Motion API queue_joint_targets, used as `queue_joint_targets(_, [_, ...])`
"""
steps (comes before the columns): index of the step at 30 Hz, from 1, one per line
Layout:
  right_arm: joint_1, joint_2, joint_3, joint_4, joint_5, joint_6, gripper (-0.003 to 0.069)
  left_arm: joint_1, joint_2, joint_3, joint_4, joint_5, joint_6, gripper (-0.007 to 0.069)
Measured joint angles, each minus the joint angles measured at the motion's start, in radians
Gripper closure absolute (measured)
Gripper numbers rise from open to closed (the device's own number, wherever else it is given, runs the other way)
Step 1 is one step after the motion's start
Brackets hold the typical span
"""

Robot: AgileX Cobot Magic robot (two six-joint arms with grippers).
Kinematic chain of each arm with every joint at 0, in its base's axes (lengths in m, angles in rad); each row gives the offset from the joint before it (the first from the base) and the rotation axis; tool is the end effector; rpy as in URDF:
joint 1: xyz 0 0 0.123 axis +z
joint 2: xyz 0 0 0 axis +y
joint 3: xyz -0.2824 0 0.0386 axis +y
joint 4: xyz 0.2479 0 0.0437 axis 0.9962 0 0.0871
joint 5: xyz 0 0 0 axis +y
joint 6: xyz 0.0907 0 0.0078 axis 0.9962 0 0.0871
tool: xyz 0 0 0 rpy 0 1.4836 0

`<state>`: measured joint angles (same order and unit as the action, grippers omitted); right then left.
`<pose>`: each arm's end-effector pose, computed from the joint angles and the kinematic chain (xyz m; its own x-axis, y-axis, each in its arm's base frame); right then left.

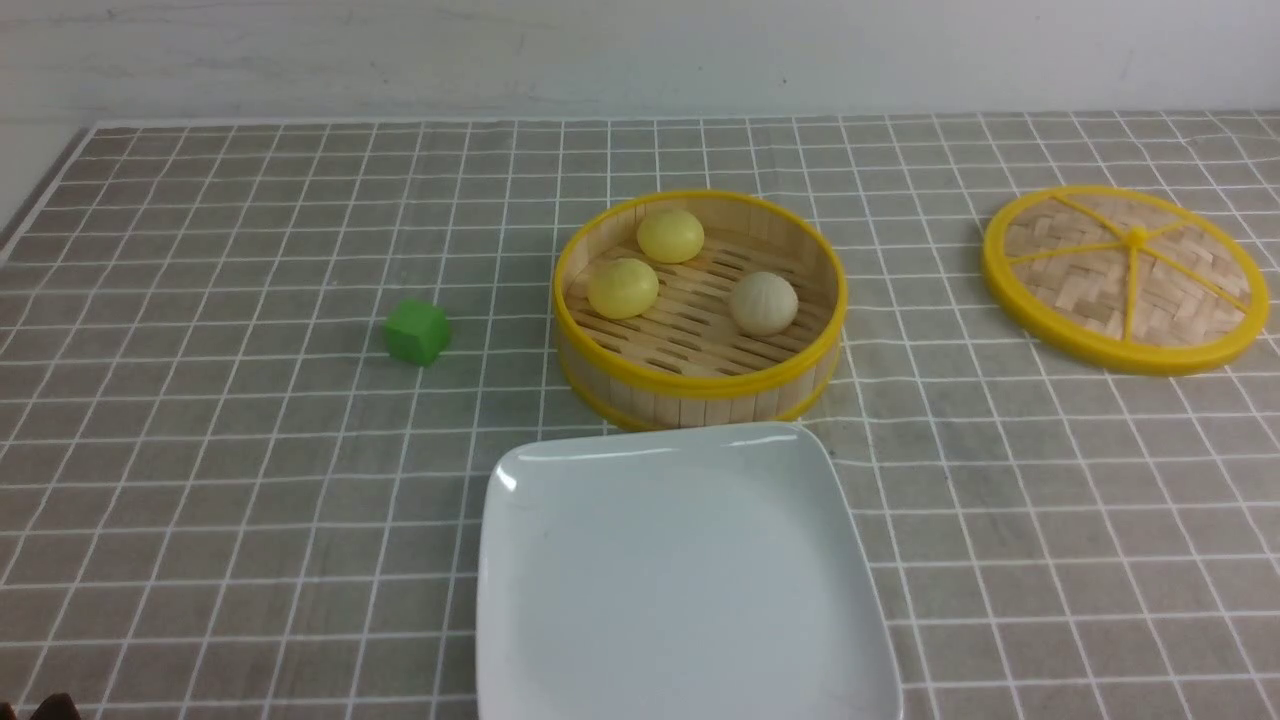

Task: Put the steamed buns into the plate on the grey tablecloth.
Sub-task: 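Reach into the bamboo steamer and grasp a bun with the left gripper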

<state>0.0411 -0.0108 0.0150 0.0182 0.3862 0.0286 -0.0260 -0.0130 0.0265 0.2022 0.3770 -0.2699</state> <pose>0.0521 0.0028 0.1739 -0.3001 0.0331 -0.9533 -0.0340 0.9984 0.0454 0.0525 0.0054 0.1716 -0.2873 -0.0738 -0.9550 -0.0684 0.9961 -0.0564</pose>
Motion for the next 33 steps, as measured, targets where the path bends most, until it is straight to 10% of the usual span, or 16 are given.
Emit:
queue_joint_targets(26, [0.000,0.000,0.000,0.000,0.000,0.003,0.0420,0.000,0.000,0.000,0.019,0.000,-0.001,0.0384])
queue_joint_targets(33, [0.000,0.000,0.000,0.000,0.000,0.003,0.0420,0.000,0.000,0.000,-0.351,-0.006,-0.362,0.0384])
